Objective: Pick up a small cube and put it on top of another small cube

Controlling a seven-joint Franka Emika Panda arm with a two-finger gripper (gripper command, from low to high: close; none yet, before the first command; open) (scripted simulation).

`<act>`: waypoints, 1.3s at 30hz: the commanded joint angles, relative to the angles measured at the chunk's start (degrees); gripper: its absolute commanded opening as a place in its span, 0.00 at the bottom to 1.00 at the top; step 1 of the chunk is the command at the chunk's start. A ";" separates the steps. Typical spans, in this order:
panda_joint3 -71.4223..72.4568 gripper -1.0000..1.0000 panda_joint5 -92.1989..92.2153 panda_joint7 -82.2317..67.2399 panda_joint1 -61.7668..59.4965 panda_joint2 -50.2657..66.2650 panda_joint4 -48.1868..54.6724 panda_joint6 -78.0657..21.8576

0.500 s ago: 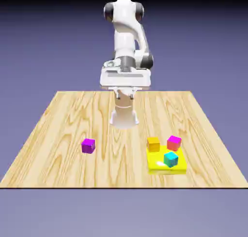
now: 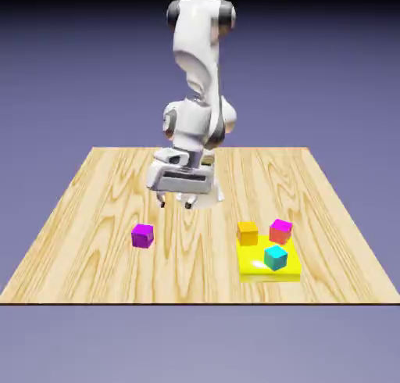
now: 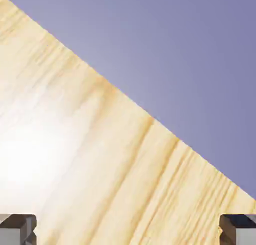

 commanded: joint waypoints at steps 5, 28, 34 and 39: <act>-0.04 0.50 -12.46 -5.48 -4.29 5.59 -0.46 -4.60; -1.70 0.00 -39.51 -5.47 -11.55 21.12 2.27 -9.43; 1.03 0.00 -28.76 -15.78 -9.84 12.97 -1.30 -10.39; 6.68 0.00 -21.41 -28.24 -7.05 10.05 -2.17 -6.55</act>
